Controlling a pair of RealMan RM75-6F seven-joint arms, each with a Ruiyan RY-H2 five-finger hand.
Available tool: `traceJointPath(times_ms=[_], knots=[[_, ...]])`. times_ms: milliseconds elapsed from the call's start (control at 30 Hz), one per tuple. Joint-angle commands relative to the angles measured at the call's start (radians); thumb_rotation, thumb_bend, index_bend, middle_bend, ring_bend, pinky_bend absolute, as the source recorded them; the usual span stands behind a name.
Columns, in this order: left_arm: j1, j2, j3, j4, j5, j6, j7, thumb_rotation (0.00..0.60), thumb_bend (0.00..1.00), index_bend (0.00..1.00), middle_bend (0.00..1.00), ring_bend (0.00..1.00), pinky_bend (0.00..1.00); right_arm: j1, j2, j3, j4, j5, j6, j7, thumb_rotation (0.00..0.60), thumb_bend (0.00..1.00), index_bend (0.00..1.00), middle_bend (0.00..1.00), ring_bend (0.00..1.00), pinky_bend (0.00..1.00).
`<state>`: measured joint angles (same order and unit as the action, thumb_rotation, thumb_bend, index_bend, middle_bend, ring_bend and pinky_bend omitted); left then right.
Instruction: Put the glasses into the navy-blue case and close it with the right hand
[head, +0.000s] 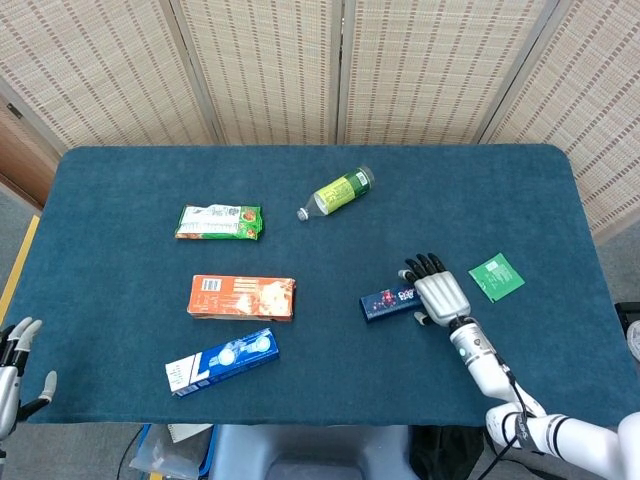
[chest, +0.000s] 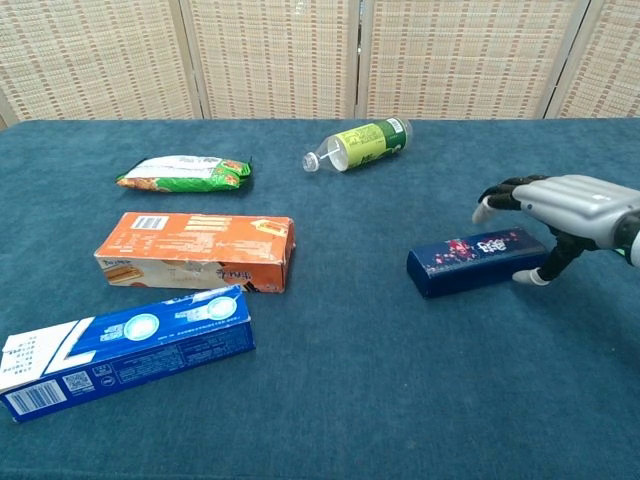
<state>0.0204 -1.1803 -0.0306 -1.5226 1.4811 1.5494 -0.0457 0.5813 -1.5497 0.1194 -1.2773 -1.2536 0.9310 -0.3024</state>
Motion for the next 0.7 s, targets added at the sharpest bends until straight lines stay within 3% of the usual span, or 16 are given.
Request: traceJointPath(times_ms=[33,200,433,700], knots=[[-0.002,0.000,-0.002,0.002,-0.001,-0.003,-0.002,0.600,0.42,0.07,0.00,0.00,0.00,-0.037,0.060,-0.006,-0.057,-0.037,0.078,0.025,0.600,0.10,0.00,0.01,0.00,0.00],[-0.012,-0.001,-0.007,0.001,0.006,-0.005,0.000,0.600,0.42,0.07,0.00,0.00,0.00,-0.128,0.168,-0.026,-0.156,-0.092,0.237,0.055,0.600,0.10,0.00,0.08,0.00,0.00],[-0.031,-0.002,-0.011,-0.020,0.026,-0.011,0.027,0.600,0.42,0.07,0.00,0.00,0.00,-0.280,0.283,-0.063,-0.248,-0.152,0.465,0.109,0.600,0.26,0.12,0.19,0.05,0.05],[-0.047,-0.006,-0.020,-0.064,0.035,-0.007,0.083,0.600,0.42,0.07,0.00,0.00,0.00,-0.433,0.379,-0.104,-0.338,-0.181,0.646,0.122,0.600,0.28,0.12,0.21,0.07,0.07]])
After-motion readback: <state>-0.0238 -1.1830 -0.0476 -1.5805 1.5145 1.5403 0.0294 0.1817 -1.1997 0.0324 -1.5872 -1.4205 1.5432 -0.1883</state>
